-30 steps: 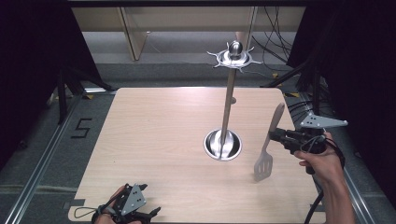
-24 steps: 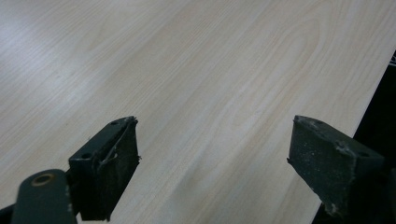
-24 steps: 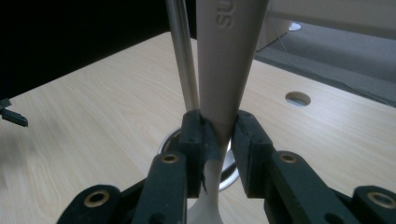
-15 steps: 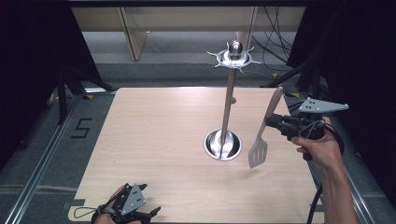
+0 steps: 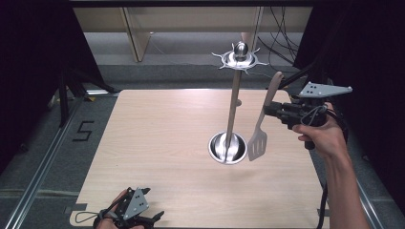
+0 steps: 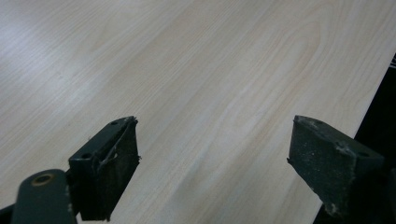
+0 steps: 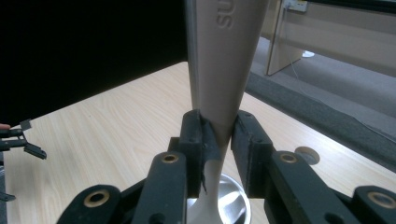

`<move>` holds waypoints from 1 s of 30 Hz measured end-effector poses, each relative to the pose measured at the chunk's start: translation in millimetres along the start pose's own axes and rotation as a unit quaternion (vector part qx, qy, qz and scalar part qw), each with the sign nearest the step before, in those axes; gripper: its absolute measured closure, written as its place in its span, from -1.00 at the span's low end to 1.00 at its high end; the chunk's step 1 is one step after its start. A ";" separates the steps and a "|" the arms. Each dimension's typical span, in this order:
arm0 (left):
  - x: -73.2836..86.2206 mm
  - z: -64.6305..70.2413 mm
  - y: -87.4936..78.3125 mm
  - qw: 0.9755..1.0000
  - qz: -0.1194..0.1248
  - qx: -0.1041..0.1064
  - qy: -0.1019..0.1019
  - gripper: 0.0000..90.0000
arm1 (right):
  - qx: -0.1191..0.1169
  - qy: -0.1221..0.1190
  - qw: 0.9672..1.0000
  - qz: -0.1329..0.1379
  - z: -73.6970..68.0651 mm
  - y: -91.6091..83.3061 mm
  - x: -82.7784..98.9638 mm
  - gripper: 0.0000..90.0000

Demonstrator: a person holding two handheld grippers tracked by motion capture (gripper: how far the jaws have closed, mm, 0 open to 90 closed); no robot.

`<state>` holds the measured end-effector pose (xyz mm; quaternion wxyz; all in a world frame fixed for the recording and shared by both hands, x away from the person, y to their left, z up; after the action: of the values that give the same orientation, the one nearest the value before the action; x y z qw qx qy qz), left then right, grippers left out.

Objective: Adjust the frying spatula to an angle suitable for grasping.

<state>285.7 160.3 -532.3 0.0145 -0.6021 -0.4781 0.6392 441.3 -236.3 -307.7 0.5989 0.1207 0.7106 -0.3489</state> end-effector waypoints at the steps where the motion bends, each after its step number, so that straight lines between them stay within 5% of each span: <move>1: 0.0 0.0 0.0 1.000 0.000 0.000 0.000 -0.66 | 0.000 0.000 1.000 0.000 0.0 0.0 0.0 0.67; 30: -0.5 0.7 -0.1 1.000 -0.001 0.000 0.003 -0.66 | -0.049 0.022 0.998 -0.013 1.6 19.5 -25.8 0.67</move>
<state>285.3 159.6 -532.0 0.0160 -0.6035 -0.4788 0.6374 460.6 -216.9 -290.5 0.5838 0.0896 0.7414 -0.3186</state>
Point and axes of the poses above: each handheld gripper's, and its own axes: y roughly forward along the jaws, x roughly out of its underside, z roughly to its right, the point moved 6 cm from there along y, roughly forward along the jaws, and after that the axes turned 2 degrees about z, right-handed, at the moved point
